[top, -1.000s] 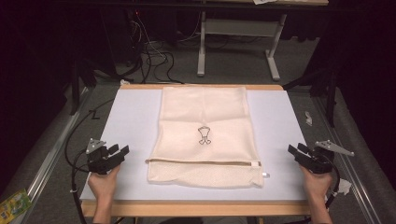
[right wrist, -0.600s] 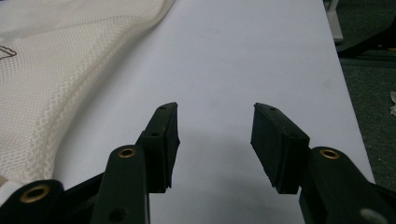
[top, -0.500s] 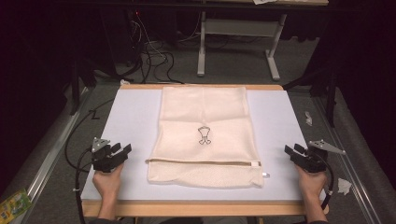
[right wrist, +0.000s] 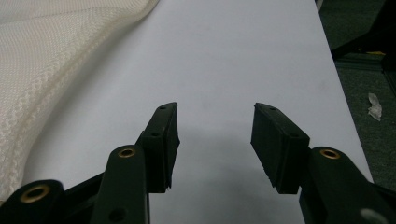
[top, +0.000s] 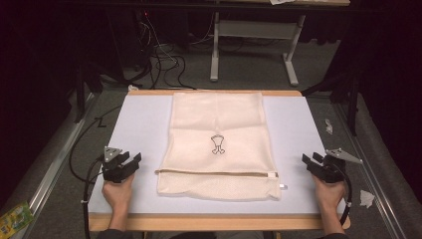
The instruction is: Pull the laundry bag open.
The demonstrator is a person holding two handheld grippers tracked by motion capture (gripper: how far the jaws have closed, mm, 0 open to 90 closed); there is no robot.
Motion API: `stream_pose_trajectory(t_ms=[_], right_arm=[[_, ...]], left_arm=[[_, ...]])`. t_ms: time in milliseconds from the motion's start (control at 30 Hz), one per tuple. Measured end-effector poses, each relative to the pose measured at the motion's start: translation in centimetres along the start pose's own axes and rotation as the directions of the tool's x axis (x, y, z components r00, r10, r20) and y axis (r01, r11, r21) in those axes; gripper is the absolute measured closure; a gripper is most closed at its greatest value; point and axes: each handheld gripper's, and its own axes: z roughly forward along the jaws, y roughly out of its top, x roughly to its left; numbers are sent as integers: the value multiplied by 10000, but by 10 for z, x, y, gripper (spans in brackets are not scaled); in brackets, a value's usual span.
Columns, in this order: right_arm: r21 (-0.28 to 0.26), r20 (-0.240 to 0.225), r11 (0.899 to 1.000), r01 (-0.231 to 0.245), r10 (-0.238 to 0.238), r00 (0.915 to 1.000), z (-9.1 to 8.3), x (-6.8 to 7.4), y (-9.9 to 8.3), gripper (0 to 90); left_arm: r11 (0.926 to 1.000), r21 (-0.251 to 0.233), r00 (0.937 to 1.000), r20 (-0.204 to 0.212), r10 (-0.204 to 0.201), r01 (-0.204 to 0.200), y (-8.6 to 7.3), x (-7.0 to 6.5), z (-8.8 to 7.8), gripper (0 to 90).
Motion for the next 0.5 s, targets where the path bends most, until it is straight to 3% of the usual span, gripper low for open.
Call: stream_pose_trajectory(t_ms=[400, 500], right_arm=[[138, -44, 9998, 175, -174, 9998, 3, 1, -2, 496], [161, 18, 9996, 213, -214, 9998, 3, 2, -2, 487]], left_arm=[[9998, 45, 9998, 0, 197, -197, -4, -2, 5, 491], [9990, -84, 9990, -121, 430, -432, -6, -5, 4, 479]])
